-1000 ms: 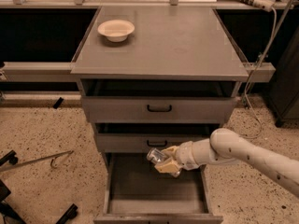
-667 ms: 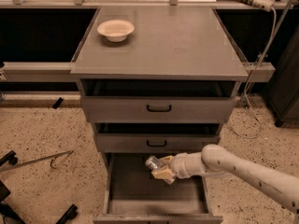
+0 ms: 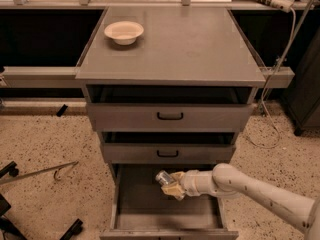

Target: Place redbull can into bottom drawer

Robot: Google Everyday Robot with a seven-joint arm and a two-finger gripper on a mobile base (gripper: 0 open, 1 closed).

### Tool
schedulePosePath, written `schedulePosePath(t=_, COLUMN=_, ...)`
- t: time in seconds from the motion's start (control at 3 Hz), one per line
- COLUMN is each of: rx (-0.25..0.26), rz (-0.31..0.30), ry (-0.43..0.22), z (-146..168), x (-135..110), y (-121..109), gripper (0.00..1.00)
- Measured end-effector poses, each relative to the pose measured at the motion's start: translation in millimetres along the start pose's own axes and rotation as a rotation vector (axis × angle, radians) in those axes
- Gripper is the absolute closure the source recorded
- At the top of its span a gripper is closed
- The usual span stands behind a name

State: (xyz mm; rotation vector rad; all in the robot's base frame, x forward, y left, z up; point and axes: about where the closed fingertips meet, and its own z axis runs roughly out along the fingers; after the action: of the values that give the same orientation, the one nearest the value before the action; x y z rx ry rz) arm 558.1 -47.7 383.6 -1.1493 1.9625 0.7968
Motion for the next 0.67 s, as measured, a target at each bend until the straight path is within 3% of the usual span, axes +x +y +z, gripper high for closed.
schedulePosePath(t=0.33, rx=0.118, rz=0.039, ry=-0.055, z=41, x=52, y=-27, gripper=1.00)
schedulePosePath(t=0.67, rx=0.183, rz=0.101, ry=-0.081, z=82, x=106, y=-40, gripper=1.00)
